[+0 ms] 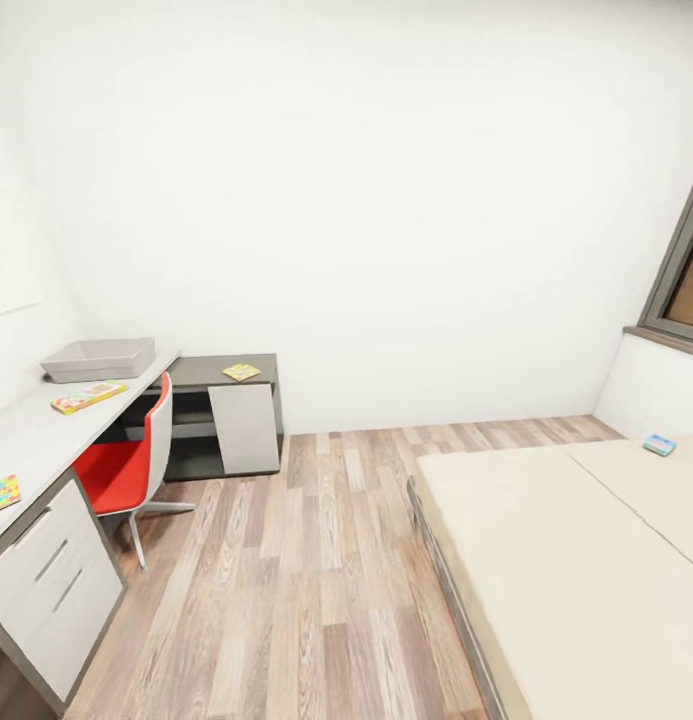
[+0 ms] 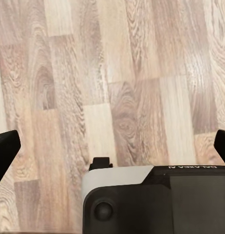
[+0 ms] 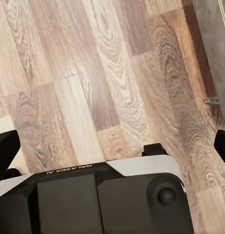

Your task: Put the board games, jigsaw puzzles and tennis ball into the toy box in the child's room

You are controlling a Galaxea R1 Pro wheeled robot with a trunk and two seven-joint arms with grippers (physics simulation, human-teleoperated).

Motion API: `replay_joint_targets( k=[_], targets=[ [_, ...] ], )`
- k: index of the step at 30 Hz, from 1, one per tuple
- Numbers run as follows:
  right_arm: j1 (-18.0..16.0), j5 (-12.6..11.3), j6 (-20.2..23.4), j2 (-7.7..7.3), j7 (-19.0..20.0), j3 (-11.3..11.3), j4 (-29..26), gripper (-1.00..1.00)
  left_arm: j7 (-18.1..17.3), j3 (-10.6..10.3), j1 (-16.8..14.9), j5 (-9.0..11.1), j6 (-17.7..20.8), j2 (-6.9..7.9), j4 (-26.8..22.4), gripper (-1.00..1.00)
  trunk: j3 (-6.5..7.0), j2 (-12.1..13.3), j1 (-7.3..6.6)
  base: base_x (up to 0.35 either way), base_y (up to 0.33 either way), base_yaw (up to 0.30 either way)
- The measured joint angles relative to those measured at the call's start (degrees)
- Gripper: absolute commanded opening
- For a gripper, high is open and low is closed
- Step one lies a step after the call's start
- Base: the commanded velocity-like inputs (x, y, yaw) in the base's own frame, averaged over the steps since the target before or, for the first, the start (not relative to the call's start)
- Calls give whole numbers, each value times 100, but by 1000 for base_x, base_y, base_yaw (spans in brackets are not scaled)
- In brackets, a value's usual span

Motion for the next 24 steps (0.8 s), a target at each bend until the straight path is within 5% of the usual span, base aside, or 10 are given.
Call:
replay_joint_targets(
  k=[24],
  targets=[
    [0,-3,-12,9,-6,11,8,100,0,0,0,0,-4,-9,77,100,0,0,0,-3,-52,89]
  ],
)
